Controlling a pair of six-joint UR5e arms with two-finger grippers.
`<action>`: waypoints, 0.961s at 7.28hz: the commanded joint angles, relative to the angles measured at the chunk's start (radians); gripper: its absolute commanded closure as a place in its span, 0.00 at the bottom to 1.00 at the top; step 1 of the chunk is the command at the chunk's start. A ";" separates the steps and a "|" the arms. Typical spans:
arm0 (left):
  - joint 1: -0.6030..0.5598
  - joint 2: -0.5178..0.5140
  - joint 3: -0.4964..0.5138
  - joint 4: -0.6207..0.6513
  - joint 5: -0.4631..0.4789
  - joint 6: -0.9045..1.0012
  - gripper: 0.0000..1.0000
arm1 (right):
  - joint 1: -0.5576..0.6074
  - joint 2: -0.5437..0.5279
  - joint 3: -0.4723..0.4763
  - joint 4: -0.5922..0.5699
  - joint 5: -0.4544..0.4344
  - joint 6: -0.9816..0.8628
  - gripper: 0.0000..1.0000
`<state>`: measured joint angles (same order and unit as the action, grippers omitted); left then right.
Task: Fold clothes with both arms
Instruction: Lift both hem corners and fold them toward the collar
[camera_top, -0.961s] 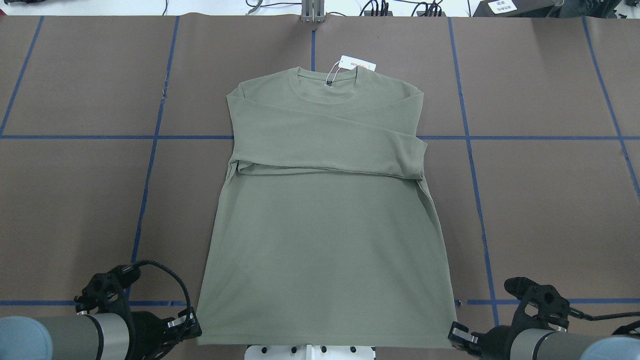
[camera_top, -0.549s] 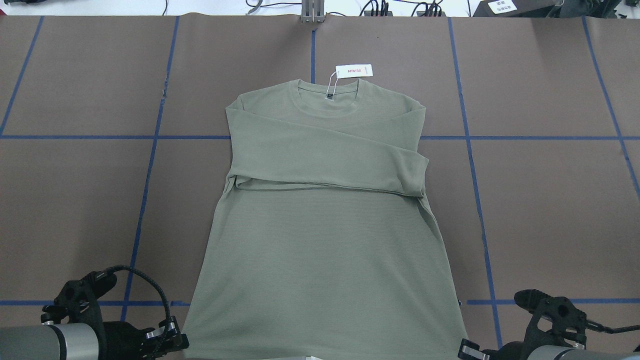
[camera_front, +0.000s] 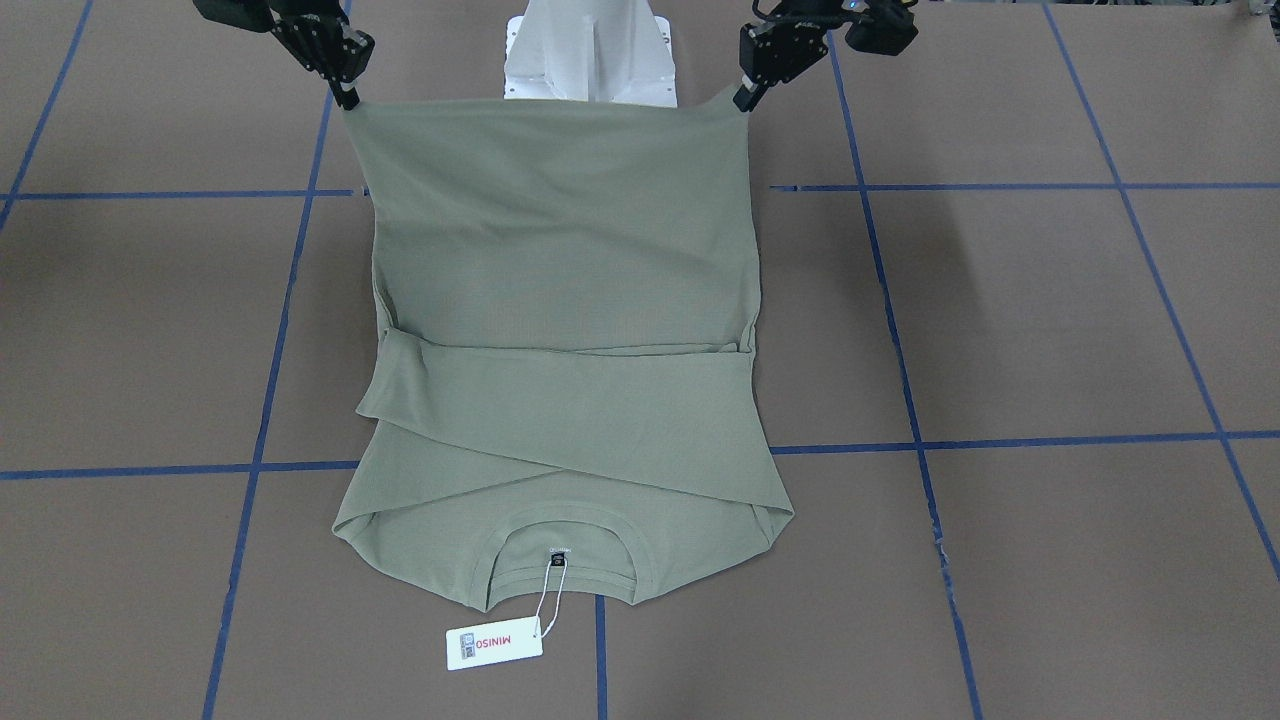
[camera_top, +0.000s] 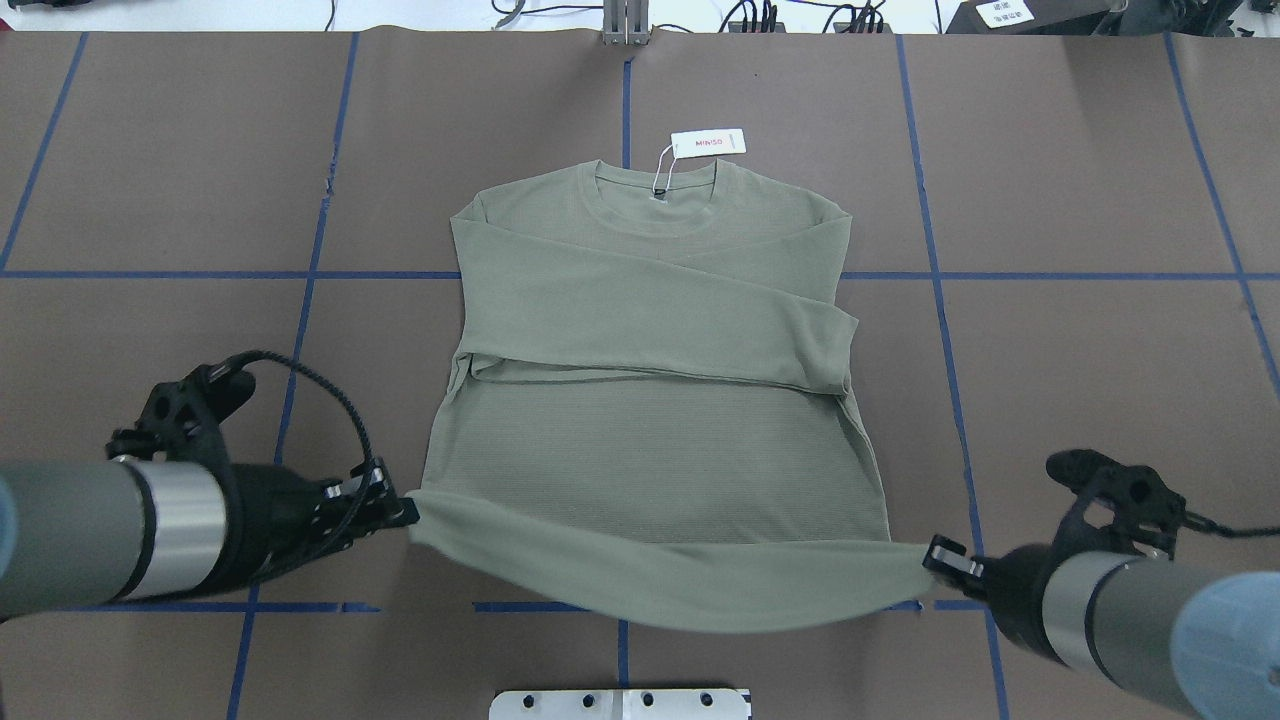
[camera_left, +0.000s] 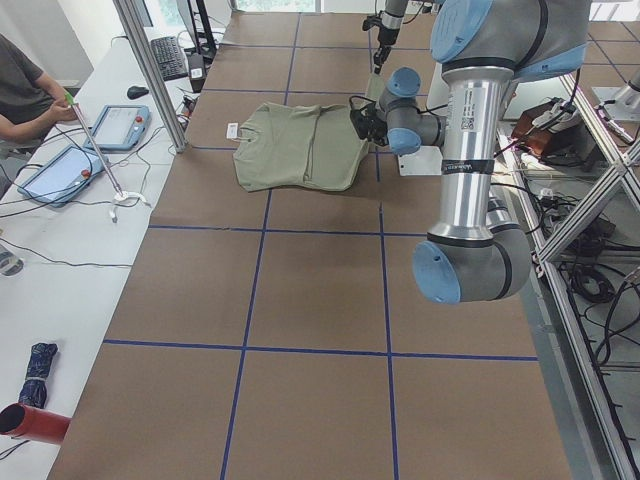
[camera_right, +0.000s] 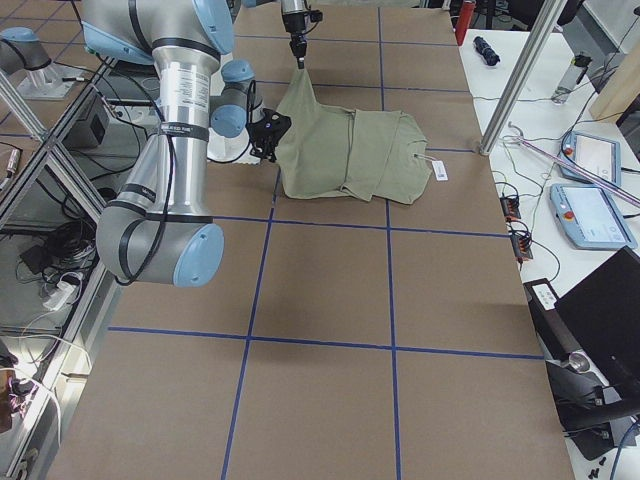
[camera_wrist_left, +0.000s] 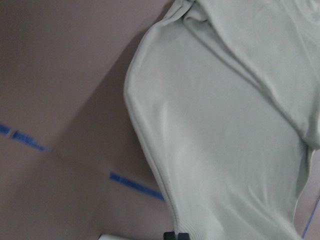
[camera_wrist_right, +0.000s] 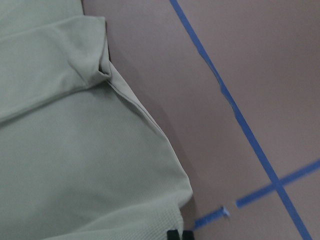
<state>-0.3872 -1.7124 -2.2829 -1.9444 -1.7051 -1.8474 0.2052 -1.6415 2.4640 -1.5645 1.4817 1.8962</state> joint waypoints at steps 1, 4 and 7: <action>-0.163 -0.181 0.228 0.025 -0.021 0.146 1.00 | 0.235 0.249 -0.235 -0.046 0.038 -0.244 1.00; -0.300 -0.305 0.471 0.001 -0.018 0.261 1.00 | 0.478 0.489 -0.544 -0.060 0.169 -0.449 1.00; -0.358 -0.341 0.707 -0.189 -0.011 0.301 1.00 | 0.557 0.644 -0.828 -0.030 0.169 -0.578 1.00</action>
<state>-0.7255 -2.0288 -1.6761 -2.0652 -1.7200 -1.5573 0.7363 -1.0712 1.7587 -1.6102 1.6494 1.3549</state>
